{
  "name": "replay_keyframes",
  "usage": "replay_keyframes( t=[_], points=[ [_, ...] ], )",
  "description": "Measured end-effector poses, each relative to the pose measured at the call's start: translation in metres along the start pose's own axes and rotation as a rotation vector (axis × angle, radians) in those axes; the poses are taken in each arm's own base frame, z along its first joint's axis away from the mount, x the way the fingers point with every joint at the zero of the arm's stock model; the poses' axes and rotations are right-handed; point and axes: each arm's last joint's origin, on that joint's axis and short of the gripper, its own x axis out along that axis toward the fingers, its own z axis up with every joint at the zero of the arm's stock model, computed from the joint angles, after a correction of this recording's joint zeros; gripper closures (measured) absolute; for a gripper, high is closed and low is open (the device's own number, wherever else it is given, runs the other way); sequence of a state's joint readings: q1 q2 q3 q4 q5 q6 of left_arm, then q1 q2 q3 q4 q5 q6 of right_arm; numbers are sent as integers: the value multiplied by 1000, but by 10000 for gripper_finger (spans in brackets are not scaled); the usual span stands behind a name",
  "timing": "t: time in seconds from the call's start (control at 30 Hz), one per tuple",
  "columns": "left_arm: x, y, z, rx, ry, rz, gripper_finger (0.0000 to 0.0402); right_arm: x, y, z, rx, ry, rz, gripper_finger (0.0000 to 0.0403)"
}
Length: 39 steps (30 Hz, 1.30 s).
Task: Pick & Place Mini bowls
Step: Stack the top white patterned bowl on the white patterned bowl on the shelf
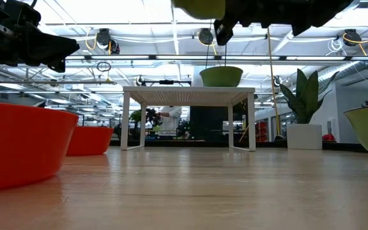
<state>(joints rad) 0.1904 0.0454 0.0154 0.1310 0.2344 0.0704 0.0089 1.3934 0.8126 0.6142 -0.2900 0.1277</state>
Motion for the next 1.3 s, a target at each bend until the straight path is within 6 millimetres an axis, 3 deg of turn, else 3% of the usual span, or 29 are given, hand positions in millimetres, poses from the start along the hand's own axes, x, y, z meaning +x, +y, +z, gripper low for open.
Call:
replay_keyframes(
  t=[0.3, 0.53, 1.03, 1.3],
  points=[
    [0, 0, 0, 0, 0, 0, 337, -9, -10, 45, 2, 37, -60, 403],
    [0, 0, 0, 0, 0, 0, 337, -13, -22, 95, -16, 56, -127, 403],
    [0, 0, 0, 0, 0, 0, 337, -49, -52, 195, -16, -52, -299, 403],
    [0, 0, 0, 0, 0, -1, 337, -41, -73, 239, 63, 16, -360, 403]
  ],
)
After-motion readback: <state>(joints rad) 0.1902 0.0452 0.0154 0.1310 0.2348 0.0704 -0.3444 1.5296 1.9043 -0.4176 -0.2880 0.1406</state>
